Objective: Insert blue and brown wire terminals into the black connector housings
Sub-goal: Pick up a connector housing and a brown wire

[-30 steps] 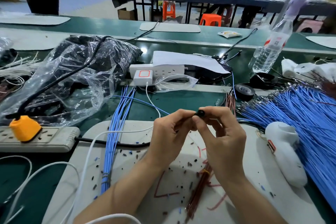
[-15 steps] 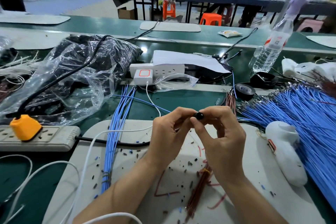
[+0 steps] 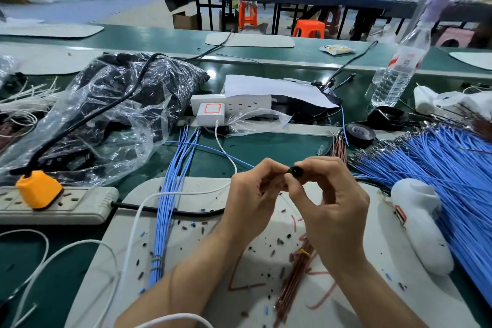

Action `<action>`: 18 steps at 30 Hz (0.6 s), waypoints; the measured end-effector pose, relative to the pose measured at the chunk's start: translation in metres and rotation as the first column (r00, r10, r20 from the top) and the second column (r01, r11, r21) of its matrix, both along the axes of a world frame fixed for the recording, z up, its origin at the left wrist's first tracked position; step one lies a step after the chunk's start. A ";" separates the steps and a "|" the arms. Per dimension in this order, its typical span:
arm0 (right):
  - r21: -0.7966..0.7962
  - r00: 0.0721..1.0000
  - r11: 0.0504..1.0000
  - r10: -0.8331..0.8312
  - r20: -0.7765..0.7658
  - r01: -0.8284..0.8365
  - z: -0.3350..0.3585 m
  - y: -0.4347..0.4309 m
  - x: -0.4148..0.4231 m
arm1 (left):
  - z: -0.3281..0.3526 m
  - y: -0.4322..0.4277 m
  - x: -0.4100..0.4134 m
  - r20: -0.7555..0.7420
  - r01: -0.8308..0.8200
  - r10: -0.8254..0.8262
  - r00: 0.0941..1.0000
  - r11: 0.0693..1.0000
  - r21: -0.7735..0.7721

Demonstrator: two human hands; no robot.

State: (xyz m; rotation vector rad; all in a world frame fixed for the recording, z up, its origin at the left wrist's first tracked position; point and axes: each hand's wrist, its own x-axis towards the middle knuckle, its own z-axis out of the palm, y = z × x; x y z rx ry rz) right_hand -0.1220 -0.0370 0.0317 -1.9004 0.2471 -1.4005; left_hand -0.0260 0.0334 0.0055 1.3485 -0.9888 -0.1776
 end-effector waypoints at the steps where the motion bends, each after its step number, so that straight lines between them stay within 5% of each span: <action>1: 0.045 1.000 0.999 0.011 -0.002 -0.010 0.000 -0.001 0.001 | 0.000 0.000 0.001 0.041 -0.011 0.010 0.999 1.000 0.011; 8: 0.039 0.989 0.999 -0.005 -0.146 0.010 0.003 -0.018 -0.001 | 0.002 0.003 0.005 0.235 -0.076 0.082 0.969 0.997 -0.034; 10: -0.074 0.968 0.990 -0.131 -0.214 0.117 0.005 -0.032 -0.004 | 0.002 0.003 0.005 0.264 -0.142 0.149 0.953 0.989 -0.047; 11: -0.190 0.915 0.955 -0.275 -0.296 0.225 0.004 -0.043 -0.006 | 0.002 0.003 0.006 0.268 -0.168 0.176 0.947 0.984 -0.053; 13: -0.375 0.638 0.843 -0.537 -0.552 0.386 0.002 -0.068 -0.016 | 0.002 0.001 0.005 0.234 -0.167 0.173 0.957 0.985 -0.044; 15: -0.391 0.328 0.826 -0.531 -0.782 0.406 -0.003 -0.081 -0.019 | 0.001 0.002 0.004 0.184 -0.165 0.166 0.969 0.986 -0.023; 16: -0.380 0.260 0.833 -0.502 -0.825 0.402 -0.006 -0.083 -0.019 | 0.001 0.002 0.004 0.170 -0.159 0.158 0.973 0.987 -0.012; 18: -0.364 0.267 0.840 -0.488 -0.831 0.403 -0.010 -0.082 -0.016 | 0.001 0.002 0.003 0.160 -0.143 0.140 0.977 0.990 0.004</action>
